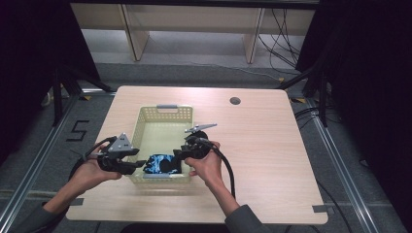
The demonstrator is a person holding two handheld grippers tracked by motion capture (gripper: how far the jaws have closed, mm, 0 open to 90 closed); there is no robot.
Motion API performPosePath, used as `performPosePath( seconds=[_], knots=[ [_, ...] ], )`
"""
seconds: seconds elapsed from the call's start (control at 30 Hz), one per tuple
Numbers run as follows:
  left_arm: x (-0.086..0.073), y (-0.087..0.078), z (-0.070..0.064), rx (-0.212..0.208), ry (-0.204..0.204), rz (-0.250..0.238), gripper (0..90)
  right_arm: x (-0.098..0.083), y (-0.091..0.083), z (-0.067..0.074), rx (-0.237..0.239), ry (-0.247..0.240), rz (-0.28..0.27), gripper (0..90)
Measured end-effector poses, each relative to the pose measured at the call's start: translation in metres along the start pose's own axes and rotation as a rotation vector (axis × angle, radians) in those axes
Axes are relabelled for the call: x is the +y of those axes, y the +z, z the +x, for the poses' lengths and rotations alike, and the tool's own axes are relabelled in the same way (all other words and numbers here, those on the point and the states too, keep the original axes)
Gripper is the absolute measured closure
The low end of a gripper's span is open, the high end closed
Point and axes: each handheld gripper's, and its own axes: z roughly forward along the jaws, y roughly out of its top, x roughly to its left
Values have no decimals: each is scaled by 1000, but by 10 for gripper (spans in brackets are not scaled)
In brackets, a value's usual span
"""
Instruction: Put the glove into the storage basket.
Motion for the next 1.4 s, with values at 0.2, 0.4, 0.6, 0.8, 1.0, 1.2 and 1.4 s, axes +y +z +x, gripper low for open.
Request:
performPosePath(
  seconds=[0.2,0.4,0.6,0.8,1.0,1.2,1.4],
  knots=[
    [3,-5,-9,-26,-39,-41,435,-1,-12,0,30,-9,-21,545],
    [6,-11,-20,-63,-84,-91,379,-5,-25,-3,28,-47,-54,482],
    [6,-12,-30,-65,-84,-113,352,-10,-37,-4,13,-66,-65,454],
    [5,-12,-36,-63,-94,-130,299,-16,-46,-7,28,-79,-76,435],
    [3,-9,-40,-74,-101,-143,262,-20,-55,-10,20,-68,-89,393],
    [2,-8,-47,-76,-142,-179,244,-25,-66,-14,-7,-80,-107,361],
    [-1,-8,-53,-89,-142,-193,235,-29,-74,-18,-13,-82,-129,334]
  ],
)
